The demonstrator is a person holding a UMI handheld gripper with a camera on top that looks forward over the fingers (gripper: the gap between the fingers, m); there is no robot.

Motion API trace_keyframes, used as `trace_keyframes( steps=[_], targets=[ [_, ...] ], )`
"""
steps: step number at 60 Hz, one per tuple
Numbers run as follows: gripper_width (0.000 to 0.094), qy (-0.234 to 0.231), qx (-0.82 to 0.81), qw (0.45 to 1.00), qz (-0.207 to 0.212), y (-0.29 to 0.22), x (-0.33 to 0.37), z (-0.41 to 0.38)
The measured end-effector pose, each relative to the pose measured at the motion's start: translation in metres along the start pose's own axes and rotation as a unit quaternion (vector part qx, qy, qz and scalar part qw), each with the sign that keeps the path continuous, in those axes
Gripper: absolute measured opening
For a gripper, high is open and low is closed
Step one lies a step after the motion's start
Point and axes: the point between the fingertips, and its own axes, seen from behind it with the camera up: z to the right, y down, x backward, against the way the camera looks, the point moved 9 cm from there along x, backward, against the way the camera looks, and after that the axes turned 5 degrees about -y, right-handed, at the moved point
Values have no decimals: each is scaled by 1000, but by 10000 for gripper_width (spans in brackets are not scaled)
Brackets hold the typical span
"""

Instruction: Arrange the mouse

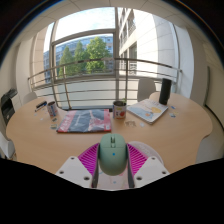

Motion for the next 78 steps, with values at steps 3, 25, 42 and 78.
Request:
trace_keyframes(
  steps=[3,25,42,78],
  targets=[
    [406,5,4,1000,-27,17,-12,12],
    [863,5,-6,997,-78,60,-15,40],
    [847,22,22,999,-31,24,108,5],
    [844,54,28,998,18,54,316,-42]
  ],
)
